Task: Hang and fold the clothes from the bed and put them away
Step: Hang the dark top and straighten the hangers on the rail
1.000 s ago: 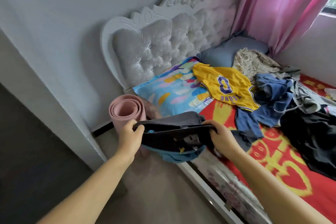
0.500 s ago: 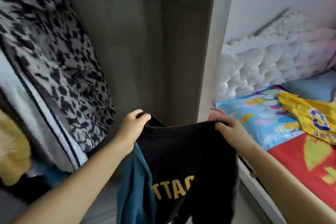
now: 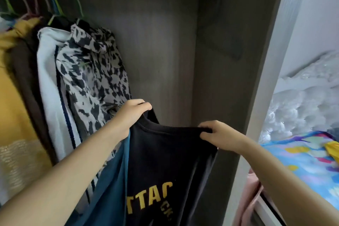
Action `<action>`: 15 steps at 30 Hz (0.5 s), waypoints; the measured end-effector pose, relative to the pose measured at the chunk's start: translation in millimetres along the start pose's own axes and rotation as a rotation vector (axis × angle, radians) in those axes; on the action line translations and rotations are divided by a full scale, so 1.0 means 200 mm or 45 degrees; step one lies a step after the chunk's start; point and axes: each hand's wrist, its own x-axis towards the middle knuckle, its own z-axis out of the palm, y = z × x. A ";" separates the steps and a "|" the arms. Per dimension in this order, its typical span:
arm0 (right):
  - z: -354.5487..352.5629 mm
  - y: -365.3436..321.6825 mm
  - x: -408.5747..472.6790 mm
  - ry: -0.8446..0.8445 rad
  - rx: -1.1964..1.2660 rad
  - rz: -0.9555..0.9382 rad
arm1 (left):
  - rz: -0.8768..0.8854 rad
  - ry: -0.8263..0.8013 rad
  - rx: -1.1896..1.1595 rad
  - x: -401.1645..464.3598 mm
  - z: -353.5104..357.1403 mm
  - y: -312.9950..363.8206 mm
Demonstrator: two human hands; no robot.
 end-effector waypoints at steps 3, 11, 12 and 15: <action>-0.10 -0.10 0.21 0.082 0.062 -0.079 | -0.058 0.035 0.004 0.12 -0.04 0.04; -0.78 -0.43 0.91 1.089 -0.368 -0.074 | -0.077 -0.057 -0.036 0.31 0.10 0.06; -0.86 -0.43 0.97 1.121 -0.472 0.002 | -0.081 -0.070 -0.062 0.33 0.11 0.07; -1.07 -0.38 1.11 1.106 -0.611 0.225 | -0.041 -0.093 -0.124 0.40 0.14 0.11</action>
